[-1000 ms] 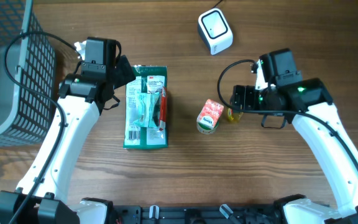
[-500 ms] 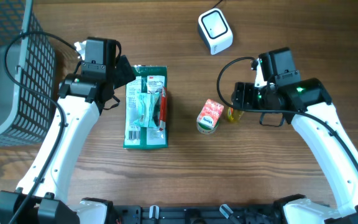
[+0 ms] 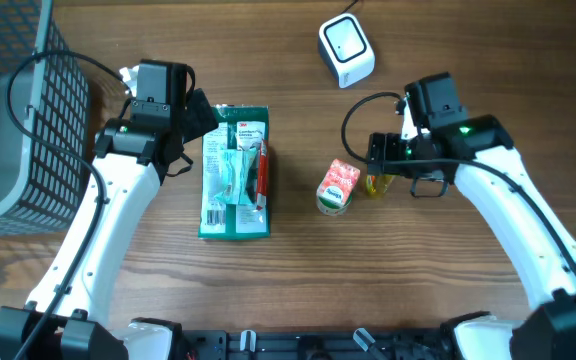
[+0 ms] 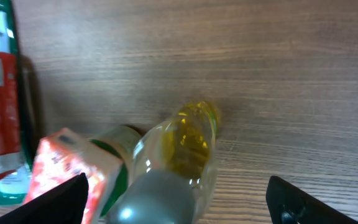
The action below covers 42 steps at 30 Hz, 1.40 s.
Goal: Scan the item barcode
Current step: 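Reach the right gripper toward the yellow oil bottle, then close the right gripper around the oil bottle neck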
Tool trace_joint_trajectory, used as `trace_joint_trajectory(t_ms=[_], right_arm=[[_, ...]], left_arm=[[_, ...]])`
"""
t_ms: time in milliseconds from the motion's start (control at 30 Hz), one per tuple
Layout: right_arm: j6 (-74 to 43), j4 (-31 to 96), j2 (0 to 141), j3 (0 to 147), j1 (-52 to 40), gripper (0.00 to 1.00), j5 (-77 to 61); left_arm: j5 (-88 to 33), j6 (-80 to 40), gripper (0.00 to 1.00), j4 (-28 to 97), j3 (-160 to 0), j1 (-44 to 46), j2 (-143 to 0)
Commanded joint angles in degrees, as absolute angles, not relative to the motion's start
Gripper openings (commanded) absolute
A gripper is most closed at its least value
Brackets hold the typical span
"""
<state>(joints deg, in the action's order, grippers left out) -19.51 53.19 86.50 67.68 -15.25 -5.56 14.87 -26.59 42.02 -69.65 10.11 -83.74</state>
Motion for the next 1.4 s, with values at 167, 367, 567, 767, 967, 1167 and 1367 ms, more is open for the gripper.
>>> trace_joint_trajectory(t_ms=[167,367,567,767,967,1167,1367], right_arm=[[-19.7,52.7,92.9,67.0,-15.6,0.85,-6.0],[-19.7,52.2,93.2,67.0,-15.6,0.79,-6.0],[-19.6,50.6,93.2,67.0,-15.6,0.79,-6.0],[-19.5,50.3,93.2,67.4,-15.6,0.83,-6.0],[-19.5,58.7,93.2,74.8,-15.6,0.85,-2.2],[-19.7,59.2,93.4,74.8,-16.7,0.84,-2.5],[-21.2,59.2,93.4,74.5,-20.1,0.82,2.7]], left_arm=[[14.8,-25.7,1.0,41.9,-69.5,9.8,-84.0],[14.8,-25.7,1.0,41.9,-69.5,9.8,-84.0],[14.8,-25.7,1.0,41.9,-69.5,9.8,-84.0],[14.8,-25.7,1.0,41.9,-69.5,9.8,-84.0],[14.8,-25.7,1.0,41.9,-69.5,9.8,-84.0],[14.8,-25.7,1.0,41.9,-69.5,9.8,-84.0],[14.8,-25.7,1.0,41.9,-69.5,9.8,-84.0]])
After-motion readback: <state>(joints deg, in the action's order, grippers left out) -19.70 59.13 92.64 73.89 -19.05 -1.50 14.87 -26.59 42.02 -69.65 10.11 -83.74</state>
